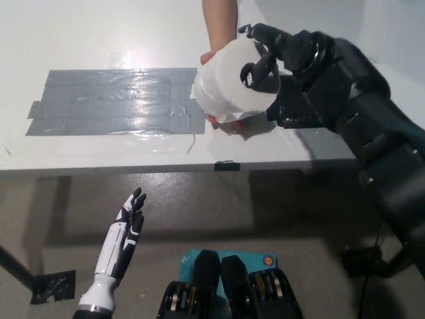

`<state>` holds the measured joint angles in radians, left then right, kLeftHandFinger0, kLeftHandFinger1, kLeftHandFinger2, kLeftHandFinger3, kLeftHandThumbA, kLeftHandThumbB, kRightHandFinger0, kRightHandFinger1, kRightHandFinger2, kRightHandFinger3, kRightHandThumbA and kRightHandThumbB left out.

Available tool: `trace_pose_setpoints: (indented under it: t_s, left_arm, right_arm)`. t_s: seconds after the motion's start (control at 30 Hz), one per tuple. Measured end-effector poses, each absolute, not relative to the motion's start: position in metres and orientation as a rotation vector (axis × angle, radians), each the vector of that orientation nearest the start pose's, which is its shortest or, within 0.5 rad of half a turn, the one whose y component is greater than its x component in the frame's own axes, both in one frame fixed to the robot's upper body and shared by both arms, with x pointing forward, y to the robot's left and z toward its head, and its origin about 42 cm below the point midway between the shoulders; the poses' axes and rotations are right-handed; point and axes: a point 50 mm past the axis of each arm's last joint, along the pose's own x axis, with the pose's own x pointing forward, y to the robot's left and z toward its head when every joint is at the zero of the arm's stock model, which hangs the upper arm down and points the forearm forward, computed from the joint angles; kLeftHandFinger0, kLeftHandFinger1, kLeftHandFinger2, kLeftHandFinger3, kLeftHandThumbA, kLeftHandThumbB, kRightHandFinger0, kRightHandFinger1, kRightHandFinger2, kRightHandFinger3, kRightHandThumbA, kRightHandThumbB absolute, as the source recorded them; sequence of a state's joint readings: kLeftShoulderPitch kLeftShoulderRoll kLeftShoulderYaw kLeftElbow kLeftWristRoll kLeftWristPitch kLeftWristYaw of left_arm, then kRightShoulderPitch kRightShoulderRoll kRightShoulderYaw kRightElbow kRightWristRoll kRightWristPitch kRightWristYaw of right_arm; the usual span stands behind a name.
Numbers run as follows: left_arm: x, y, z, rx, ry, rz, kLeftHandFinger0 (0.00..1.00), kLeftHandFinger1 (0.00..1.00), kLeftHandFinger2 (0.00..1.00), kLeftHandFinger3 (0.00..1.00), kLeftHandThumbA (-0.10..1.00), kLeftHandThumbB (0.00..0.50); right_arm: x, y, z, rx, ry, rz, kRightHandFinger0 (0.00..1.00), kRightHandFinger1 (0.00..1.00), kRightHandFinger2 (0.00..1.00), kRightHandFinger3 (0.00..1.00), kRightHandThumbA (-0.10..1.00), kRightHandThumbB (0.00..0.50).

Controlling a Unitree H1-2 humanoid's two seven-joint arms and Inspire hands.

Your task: A person hands over a roll of toilet paper to the robot , and the robot inserts its right thumb into the hole in the centre to grab the roll, and then places it on the balck area on the desk.

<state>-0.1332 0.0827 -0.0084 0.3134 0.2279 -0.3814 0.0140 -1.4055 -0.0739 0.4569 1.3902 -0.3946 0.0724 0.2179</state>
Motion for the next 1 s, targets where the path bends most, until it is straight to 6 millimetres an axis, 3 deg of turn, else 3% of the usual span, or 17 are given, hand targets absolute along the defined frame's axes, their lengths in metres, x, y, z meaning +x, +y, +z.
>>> trace_pose_setpoints:
  t_s: [0.33,0.63,0.67,0.8,0.83,0.87,0.9,0.93,0.97,1.0]
  left_arm:
    - [0.320,0.223,0.074,0.307,-0.200,-0.096,1.00,1.00,1.00,1.00,1.00,0.100]
    - [0.320,0.219,0.076,0.321,-0.210,-0.115,1.00,1.00,1.00,1.00,1.00,0.108]
    - [0.320,0.219,0.076,0.322,-0.211,-0.116,1.00,1.00,1.00,1.00,1.00,0.112]
    - [0.320,0.217,0.076,0.326,-0.216,-0.123,1.00,1.00,1.00,1.00,1.00,0.132]
    - [0.320,0.217,0.076,0.326,-0.216,-0.123,1.00,1.00,1.00,1.00,1.00,0.133]
    - [0.320,0.217,0.076,0.326,-0.217,-0.123,1.00,1.00,1.00,1.00,1.00,0.133]
    - [0.320,0.217,0.076,0.326,-0.217,-0.123,1.00,1.00,1.00,1.00,1.00,0.133]
    - [0.320,0.217,0.076,0.326,-0.217,-0.123,1.00,1.00,1.00,1.00,1.00,0.139]
    - [0.320,0.217,0.076,0.326,-0.217,-0.123,1.00,1.00,1.00,1.00,1.00,0.139]
    - [0.320,0.217,0.076,0.326,-0.217,-0.123,1.00,1.00,1.00,1.00,1.00,0.129]
  right_arm:
    - [0.588,-0.092,0.322,-1.090,-0.011,0.323,1.00,1.00,1.00,1.00,1.00,0.370]
    - [0.586,-0.087,0.322,-1.167,-0.125,0.253,1.00,1.00,1.00,1.00,0.94,0.378]
    - [0.586,-0.087,0.321,-1.170,-0.127,0.251,1.00,1.00,1.00,1.00,0.90,0.370]
    - [0.584,-0.086,0.312,-1.187,-0.124,0.251,1.00,1.00,1.00,1.00,0.56,0.322]
    - [0.584,-0.086,0.311,-1.188,-0.122,0.252,0.77,0.87,0.99,1.00,0.38,0.316]
    - [0.583,-0.086,0.308,-1.188,-0.114,0.254,0.51,0.61,0.74,0.91,0.20,0.263]
    - [0.583,-0.087,0.306,-1.189,-0.110,0.255,0.51,0.61,0.74,0.91,0.20,0.263]
    - [0.583,-0.087,0.304,-1.194,-0.107,0.257,0.36,0.48,0.57,0.52,-0.07,0.285]
    - [0.583,-0.087,0.303,-1.199,-0.104,0.259,0.33,0.45,0.52,0.44,-0.09,0.288]
    - [0.582,-0.087,0.302,-1.204,-0.100,0.263,0.10,0.27,0.36,0.36,-0.10,0.251]
